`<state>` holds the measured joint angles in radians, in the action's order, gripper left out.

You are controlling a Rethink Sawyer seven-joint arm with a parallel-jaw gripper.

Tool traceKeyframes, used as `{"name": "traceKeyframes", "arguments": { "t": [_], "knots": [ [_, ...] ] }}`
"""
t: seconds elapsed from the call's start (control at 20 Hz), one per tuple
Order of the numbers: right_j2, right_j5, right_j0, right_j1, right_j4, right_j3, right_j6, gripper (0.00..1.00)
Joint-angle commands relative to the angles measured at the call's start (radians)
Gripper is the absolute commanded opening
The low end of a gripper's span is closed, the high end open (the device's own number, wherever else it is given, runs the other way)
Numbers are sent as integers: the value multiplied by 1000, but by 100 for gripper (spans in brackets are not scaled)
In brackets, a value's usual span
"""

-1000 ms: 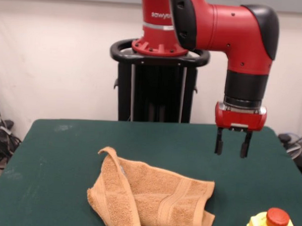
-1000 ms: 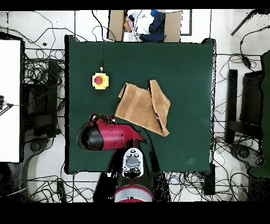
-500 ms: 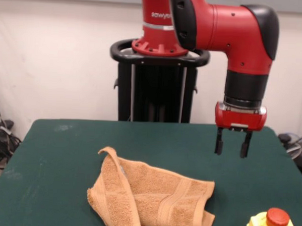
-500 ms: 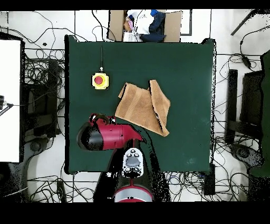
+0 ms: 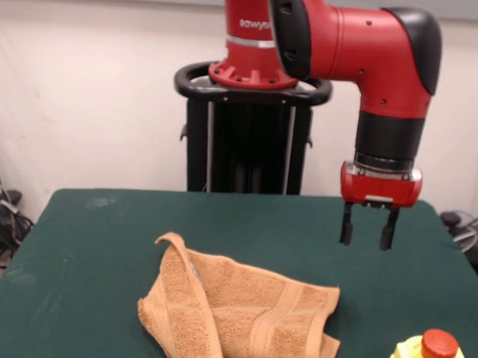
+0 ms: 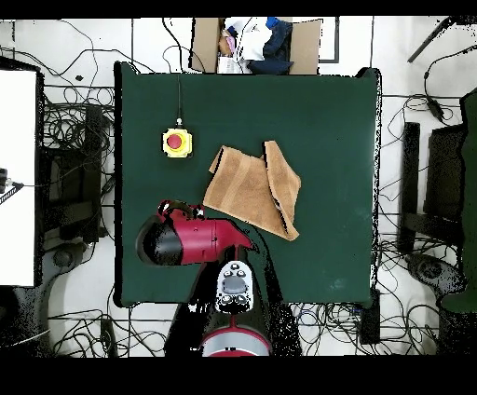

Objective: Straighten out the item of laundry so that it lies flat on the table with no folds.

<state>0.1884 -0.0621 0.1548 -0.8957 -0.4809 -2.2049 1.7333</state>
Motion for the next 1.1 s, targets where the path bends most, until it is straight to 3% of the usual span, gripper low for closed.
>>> {"name": "traceKeyframes", "arguments": {
  "t": [0.05,0.15,0.3,0.45,0.6,0.8,0.95,1.1],
  "knots": [
    [-372,282,141,101,-101,-335,797,100],
    [-281,291,113,161,-44,-275,663,100],
    [-106,188,70,249,97,-107,300,100],
    [31,92,4,250,183,-9,163,100],
    [114,-71,-82,172,297,63,93,100],
    [29,-226,-119,75,434,107,109,100],
    [-106,-319,-81,9,530,156,57,100],
    [-182,-465,-85,-50,565,206,47,100]
  ]
}}
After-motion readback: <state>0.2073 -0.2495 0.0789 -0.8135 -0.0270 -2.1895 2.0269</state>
